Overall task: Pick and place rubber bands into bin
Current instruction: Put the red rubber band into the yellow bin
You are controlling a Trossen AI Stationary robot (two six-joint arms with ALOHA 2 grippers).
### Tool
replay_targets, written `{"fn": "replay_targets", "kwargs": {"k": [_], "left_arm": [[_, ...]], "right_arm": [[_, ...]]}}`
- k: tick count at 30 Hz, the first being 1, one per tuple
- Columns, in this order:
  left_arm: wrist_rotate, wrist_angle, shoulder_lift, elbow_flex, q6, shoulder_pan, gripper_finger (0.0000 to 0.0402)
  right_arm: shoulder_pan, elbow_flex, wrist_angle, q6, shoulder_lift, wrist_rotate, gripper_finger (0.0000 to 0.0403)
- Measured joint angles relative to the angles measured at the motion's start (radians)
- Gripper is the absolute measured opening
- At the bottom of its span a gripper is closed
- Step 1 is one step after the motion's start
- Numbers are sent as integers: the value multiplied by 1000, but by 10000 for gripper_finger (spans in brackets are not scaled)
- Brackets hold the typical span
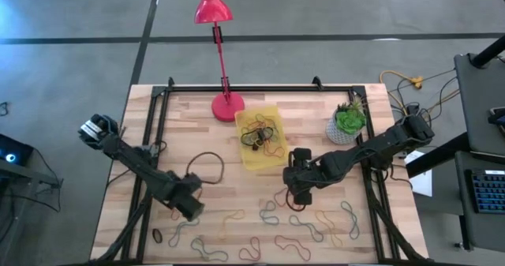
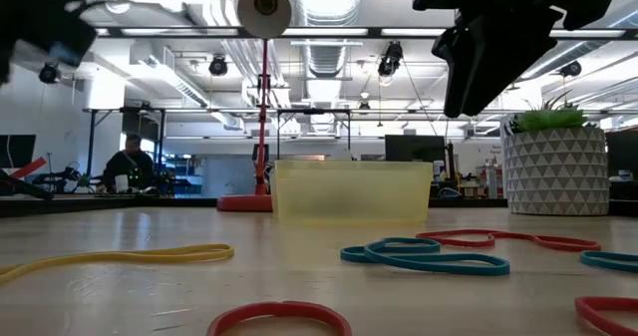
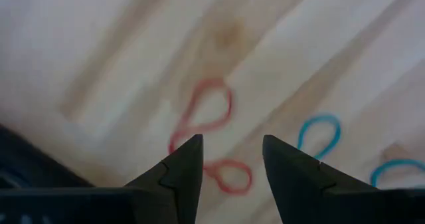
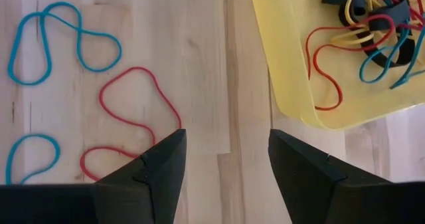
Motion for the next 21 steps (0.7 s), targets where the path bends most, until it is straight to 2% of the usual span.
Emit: {"fn": "replay_targets", "kwargs": {"k": [3, 5, 11, 16, 21], "left_arm": [[86, 155, -56, -110, -57, -1, 141], [96, 200, -81, -163, -59, -1, 141], [96, 137, -93, -240, 7, -4, 141], [101, 148, -67, -267, 100, -4, 141], [133, 157, -35, -288, 131, -4, 141]], "right_arm": [[0, 0, 2, 0, 0, 0, 201], [0, 0, 2, 3, 0, 0, 201], [0, 0, 3, 38, 0, 0, 201], [0, 0, 5, 45, 0, 0, 201], [-1, 0, 10, 45, 0, 0, 201]]}}
